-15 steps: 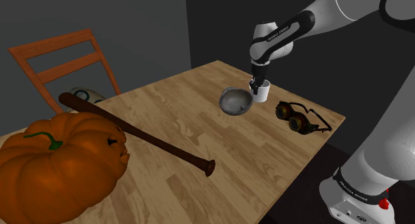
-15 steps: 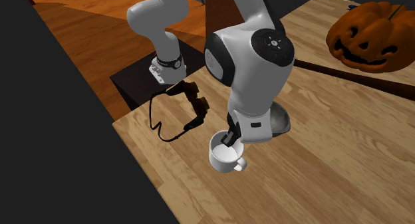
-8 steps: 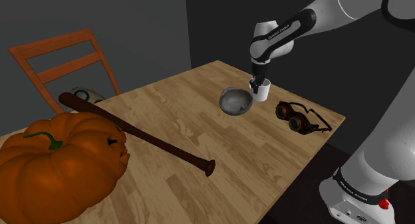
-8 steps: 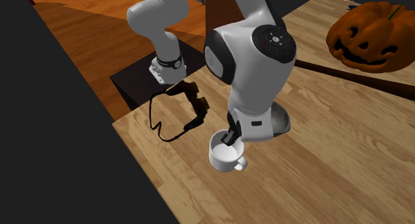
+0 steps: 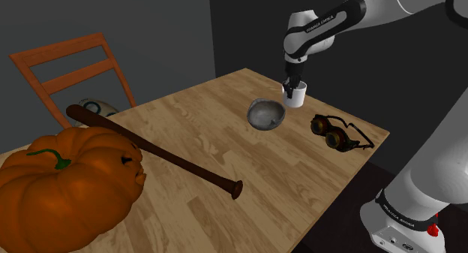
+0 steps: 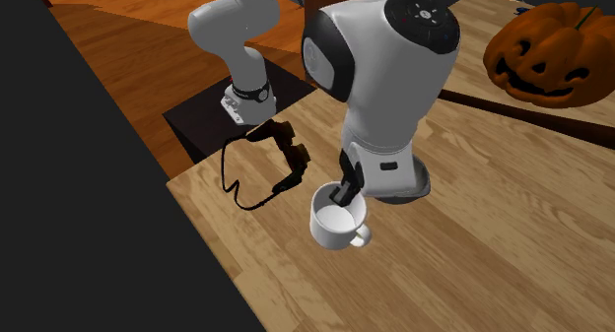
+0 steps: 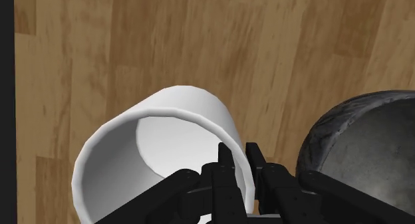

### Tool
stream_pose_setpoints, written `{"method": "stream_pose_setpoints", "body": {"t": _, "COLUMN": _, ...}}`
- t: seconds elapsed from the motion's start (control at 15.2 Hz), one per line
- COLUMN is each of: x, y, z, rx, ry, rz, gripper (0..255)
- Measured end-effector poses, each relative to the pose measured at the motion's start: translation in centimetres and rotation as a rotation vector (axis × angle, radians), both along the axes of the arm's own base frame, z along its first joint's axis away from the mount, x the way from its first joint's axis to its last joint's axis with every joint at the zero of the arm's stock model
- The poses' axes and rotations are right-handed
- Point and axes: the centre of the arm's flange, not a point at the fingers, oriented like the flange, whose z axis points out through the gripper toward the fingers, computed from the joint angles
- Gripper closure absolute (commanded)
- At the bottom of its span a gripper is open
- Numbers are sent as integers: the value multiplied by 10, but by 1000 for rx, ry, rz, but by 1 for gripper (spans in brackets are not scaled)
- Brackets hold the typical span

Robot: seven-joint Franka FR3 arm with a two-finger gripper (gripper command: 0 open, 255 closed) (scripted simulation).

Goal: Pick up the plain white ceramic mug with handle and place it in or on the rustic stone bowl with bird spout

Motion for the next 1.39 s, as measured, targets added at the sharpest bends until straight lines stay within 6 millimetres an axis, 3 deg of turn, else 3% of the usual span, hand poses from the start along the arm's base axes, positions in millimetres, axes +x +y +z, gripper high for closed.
{"method": "stream_pose_setpoints", "body": {"t": 1.39, "x": -2, "y": 0, "z": 110, "rx": 0, "ry": 0, "rz": 0, "gripper": 255}}
